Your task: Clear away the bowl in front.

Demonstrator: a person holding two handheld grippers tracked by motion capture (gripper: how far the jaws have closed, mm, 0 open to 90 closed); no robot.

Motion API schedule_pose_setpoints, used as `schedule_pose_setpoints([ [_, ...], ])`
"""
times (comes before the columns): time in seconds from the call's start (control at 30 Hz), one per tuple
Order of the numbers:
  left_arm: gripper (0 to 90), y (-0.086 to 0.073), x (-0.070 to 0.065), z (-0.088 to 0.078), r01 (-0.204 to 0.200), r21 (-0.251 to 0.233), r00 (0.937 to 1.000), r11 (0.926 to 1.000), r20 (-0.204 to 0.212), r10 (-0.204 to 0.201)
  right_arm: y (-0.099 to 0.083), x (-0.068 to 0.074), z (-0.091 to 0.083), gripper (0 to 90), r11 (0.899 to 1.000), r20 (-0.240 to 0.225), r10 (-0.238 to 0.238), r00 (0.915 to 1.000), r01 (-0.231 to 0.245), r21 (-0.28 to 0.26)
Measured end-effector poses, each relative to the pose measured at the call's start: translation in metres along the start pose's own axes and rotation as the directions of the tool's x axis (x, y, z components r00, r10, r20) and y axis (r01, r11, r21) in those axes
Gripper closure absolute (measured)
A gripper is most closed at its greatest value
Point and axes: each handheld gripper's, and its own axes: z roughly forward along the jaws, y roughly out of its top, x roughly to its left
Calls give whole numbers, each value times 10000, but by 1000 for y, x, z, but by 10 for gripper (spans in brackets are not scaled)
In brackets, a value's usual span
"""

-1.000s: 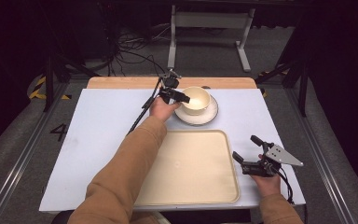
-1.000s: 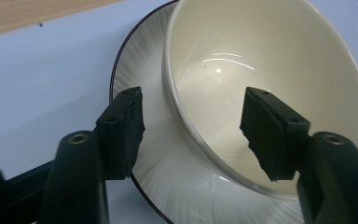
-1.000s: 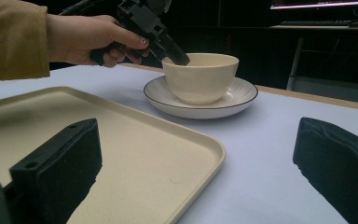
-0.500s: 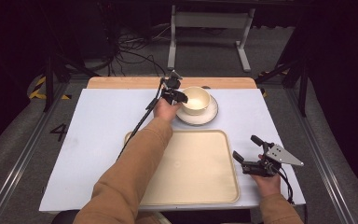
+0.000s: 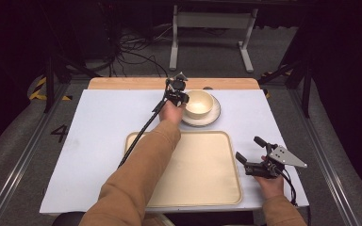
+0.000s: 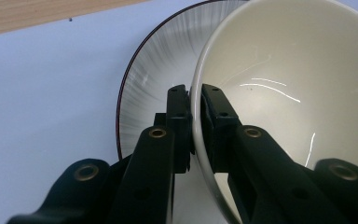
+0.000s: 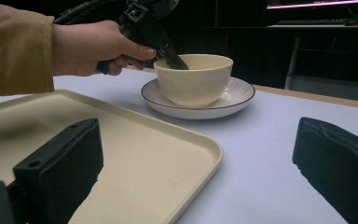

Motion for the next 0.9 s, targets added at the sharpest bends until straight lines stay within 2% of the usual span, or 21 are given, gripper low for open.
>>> schedule_pose_setpoints([
  [0.47, 828, 3, -7, -12, -546, 16, 9985, 9985, -3, 546, 0, 0, 0, 23, 10000, 39, 19, 10000, -19, -15],
  [0.5, 826, 5, -9, -15, -833, 39, 9965, 9965, -101, 834, 0, 0, 0, 23, 10000, 38, 17, 10000, -17, -15],
  [0.6, 823, 5, -10, -17, -960, 80, 9952, 9953, -172, 962, 0, 0, 0, 23, 10000, 39, 12, 10000, -12, -14],
  [0.9, 824, 11, -13, -38, -1215, 29, 9926, 9926, 21, 1215, 0, 0, 0, 23, 10000, 29, 14, 10000, -14, -19],
])
